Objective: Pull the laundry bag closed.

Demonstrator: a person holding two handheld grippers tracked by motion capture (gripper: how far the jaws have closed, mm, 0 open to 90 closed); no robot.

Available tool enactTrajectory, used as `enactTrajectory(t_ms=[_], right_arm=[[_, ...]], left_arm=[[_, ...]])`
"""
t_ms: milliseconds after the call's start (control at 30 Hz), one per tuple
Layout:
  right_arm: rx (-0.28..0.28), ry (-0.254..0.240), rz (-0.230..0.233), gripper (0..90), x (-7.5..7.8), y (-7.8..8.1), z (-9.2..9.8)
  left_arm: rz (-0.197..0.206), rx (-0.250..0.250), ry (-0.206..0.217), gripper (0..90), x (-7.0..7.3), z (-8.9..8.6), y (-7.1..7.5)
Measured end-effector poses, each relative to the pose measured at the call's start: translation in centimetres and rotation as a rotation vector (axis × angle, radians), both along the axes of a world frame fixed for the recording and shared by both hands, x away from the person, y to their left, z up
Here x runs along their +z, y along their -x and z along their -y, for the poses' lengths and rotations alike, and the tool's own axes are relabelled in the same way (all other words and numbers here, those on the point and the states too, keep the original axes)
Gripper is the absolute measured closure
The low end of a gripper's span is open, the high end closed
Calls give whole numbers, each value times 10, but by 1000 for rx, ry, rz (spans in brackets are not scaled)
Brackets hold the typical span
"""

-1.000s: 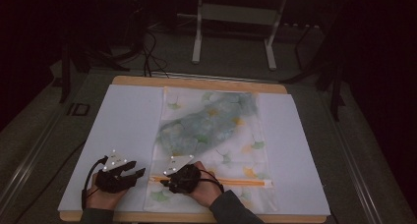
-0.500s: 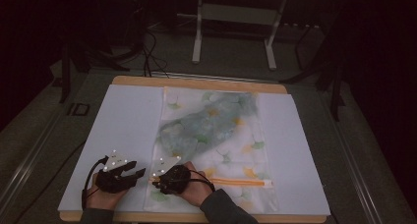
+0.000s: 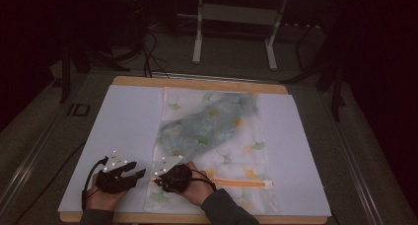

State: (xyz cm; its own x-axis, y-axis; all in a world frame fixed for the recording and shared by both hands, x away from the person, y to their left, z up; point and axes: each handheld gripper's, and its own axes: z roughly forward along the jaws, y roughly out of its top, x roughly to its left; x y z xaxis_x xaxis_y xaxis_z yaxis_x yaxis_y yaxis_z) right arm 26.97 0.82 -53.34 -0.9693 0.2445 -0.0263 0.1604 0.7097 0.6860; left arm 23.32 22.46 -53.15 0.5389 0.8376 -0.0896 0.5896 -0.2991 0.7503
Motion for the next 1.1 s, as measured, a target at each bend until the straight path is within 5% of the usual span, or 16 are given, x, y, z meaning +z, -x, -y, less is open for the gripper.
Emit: enactTrajectory(t_ms=[500,1100], right_arm=[[38,-17,-42,835,-3,-6,-6],[42,-15,-20,840,0,-2,0]], left_arm=[[-31,-35,17,528,-1,0,3],[-105,-110,41,515,2,12,17]])
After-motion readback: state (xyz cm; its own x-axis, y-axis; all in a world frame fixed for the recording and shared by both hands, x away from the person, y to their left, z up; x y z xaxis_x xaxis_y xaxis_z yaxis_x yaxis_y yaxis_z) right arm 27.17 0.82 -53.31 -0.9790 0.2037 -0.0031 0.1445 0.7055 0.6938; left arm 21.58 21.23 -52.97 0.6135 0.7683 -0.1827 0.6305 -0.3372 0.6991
